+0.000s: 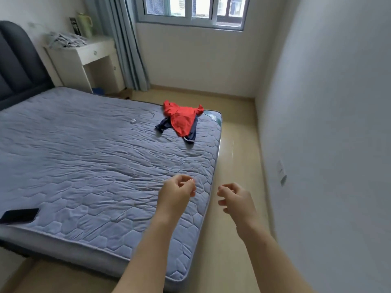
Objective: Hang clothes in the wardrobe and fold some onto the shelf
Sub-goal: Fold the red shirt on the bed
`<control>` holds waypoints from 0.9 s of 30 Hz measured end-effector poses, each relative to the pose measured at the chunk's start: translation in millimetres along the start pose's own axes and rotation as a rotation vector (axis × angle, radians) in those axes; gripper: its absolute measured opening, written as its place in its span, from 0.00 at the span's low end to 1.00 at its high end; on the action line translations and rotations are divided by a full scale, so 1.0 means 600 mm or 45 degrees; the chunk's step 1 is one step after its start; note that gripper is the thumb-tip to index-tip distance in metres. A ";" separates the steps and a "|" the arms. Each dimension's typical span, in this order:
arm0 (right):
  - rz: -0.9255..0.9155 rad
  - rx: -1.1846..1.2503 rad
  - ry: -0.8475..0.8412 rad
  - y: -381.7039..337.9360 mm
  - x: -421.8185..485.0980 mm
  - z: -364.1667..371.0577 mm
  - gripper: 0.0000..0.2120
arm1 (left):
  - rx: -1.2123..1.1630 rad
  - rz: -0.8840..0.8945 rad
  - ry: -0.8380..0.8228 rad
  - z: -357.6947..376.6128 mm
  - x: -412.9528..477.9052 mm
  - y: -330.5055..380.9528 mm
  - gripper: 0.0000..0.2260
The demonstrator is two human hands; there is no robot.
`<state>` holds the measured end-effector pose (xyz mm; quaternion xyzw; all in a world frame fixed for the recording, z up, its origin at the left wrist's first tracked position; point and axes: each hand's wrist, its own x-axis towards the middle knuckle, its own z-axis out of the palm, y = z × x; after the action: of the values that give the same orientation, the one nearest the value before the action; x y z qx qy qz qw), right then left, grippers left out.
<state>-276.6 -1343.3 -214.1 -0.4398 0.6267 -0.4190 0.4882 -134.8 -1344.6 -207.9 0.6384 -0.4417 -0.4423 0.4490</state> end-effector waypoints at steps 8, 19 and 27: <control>0.086 0.037 0.009 -0.009 0.211 -0.053 0.07 | 0.055 -0.053 -0.052 0.122 0.190 0.012 0.07; 0.157 -0.039 -0.107 -0.065 0.587 -0.179 0.07 | 0.050 -0.152 0.061 0.341 0.474 0.100 0.07; 0.247 -0.057 -0.244 -0.093 0.793 -0.173 0.07 | 0.028 -0.245 0.183 0.390 0.664 0.125 0.07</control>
<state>-435.4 -1804.9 -258.9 -0.4258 0.6259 -0.3120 0.5741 -285.4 -1785.5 -250.7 0.7127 -0.3500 -0.4317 0.4281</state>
